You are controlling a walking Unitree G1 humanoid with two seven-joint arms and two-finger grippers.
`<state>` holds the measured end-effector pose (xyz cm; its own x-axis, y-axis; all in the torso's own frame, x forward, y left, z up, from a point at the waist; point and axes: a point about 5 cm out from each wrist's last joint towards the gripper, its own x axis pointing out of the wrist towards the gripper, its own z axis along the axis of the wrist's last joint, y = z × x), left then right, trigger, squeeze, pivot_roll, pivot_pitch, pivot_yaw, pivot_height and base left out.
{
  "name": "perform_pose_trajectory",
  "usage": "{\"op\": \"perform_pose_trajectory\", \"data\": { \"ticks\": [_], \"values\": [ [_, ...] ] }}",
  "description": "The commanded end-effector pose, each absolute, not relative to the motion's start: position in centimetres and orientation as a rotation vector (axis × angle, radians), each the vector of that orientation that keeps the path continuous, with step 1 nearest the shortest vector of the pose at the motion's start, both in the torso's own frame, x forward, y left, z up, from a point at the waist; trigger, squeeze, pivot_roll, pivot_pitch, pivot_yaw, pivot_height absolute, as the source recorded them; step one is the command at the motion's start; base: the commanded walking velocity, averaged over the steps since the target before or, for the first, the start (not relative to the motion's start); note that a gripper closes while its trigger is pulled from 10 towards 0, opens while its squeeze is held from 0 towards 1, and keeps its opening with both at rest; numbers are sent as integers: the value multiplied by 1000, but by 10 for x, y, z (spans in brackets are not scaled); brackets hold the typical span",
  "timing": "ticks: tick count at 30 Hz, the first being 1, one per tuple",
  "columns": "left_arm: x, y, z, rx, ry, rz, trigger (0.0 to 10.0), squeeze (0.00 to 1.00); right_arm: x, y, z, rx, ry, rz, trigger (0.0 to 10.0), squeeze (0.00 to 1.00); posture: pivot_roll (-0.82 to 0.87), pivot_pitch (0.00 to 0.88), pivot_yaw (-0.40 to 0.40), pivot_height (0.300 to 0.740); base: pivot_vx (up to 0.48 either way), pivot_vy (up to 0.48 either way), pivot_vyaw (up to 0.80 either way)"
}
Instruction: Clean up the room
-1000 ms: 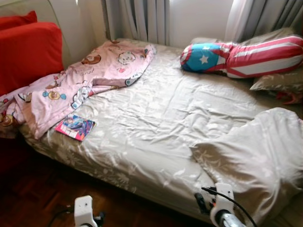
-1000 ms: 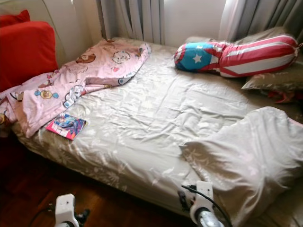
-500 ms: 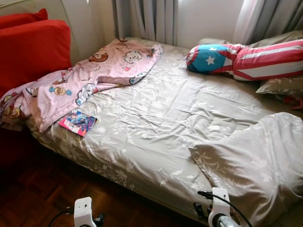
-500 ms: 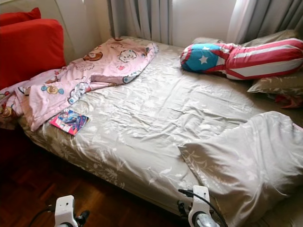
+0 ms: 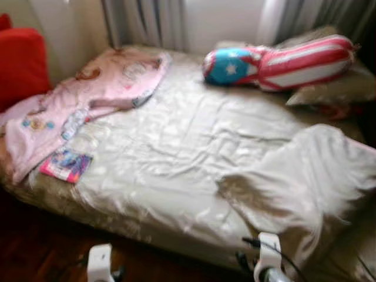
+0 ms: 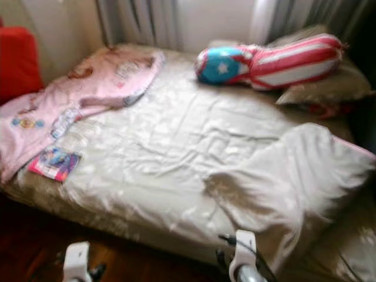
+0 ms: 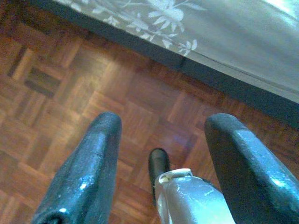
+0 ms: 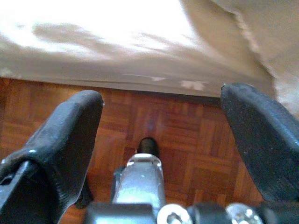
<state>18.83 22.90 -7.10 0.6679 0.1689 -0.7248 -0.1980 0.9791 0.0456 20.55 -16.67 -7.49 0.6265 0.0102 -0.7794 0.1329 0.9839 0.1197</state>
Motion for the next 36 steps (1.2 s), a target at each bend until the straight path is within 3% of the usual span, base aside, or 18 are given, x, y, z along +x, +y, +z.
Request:
{"op": "perform_pose_trajectory", "data": {
  "ticks": [1, 13, 19, 26, 36],
  "values": [
    [186, 222, -74, -49, 831, 193, 10000, 0, 201, -175, -76, 176, 895, -107, 10000, 0, -63, 46, 10, 740, 0, 0, -706],
    [161, 215, -87, -66, 891, 178, 10000, 0, 178, -181, -87, 157, 934, -121, 10000, 0, -82, 66, -11, 740, 0, 0, -704],
    [139, 203, -96, -88, 927, 177, 10000, 0, 158, -195, -93, 135, 951, -138, 10000, 0, -90, 88, -33, 740, 0, 0, 0],
    [124, 194, -102, -71, 957, 135, 10000, 0, 143, -203, -96, 129, 955, -137, 10000, 0, -105, 93, -1, 740, 0, 0, 0],
    [123, 213, -99, -61, 941, 186, 10000, 0, 145, -184, -98, 137, 949, -80, 10000, 0, -101, 80, -13, 740, 0, 0, 0]
  ]
}}
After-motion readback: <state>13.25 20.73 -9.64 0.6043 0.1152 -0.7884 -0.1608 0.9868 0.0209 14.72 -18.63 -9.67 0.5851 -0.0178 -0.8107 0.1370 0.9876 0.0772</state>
